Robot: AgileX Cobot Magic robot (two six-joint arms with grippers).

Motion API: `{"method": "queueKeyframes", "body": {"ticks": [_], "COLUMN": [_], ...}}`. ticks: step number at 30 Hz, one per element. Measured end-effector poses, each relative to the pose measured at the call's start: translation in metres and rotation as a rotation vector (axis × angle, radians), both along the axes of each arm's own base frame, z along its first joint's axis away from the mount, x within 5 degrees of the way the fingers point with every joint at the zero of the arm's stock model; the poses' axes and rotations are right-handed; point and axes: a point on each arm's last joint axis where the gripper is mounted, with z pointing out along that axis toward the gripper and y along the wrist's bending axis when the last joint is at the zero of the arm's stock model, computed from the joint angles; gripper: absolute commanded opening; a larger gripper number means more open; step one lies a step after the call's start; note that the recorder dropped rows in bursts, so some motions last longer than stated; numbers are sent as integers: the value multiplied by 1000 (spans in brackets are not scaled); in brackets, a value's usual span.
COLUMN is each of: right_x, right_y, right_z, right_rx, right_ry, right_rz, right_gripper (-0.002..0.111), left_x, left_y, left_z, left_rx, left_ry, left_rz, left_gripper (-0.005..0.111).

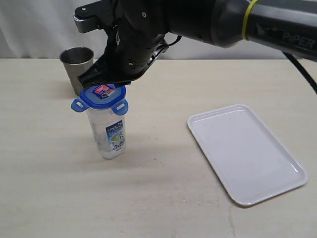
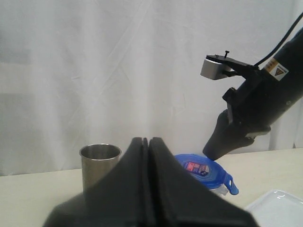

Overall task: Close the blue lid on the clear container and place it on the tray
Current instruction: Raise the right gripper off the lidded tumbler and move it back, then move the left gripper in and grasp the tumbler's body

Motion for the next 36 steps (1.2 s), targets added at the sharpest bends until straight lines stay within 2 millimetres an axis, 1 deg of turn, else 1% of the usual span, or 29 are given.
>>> {"method": "queueKeyframes", "body": {"ticks": [6,13,15,17,18,20,22,24,26,27,28,30,36], "right_x": [1,-1,-4,-9,-12,-17,-23,-28,-33,-35,-37,-40,-41], "right_y": [1,3,5,6,7,6,3,-3,-9,-11,-13,-16,-20], "right_z": [-7,-8,-5,2,8,22,38,56,70,74,78,83,85], "right_rx": [-19,-6,13,53,79,124,161,181,194,196,195,192,151], "right_ry": [18,33,48,63,62,45,16,-23,-55,-68,-77,-80,-85], "right_rz": [1,22,44,79,99,136,152,166,170,171,173,175,185], "right_gripper": [4,4,4,4,4,4,4,4,4,4,4,4,4], "left_x": [0,0,0,0,0,1,3,7,11,14,18,26,50], "left_y": [0,0,0,0,0,-1,-2,-5,-9,-10,-12,-15,-30], "left_z": [0,0,0,0,0,0,1,2,3,3,1,-4,-25], "left_rx": [0,3,-1,-10,-15,-20,-6,9,39,52,62,80,176], "left_ry": [2,1,2,4,2,2,0,-6,-20,-17,-3,49,187], "left_rz": [0,0,-1,-3,-3,-7,-17,-38,-62,-74,-84,-101,-214], "left_gripper": [0,0,0,1,4,16,37,62,78,82,84,84,84]}}
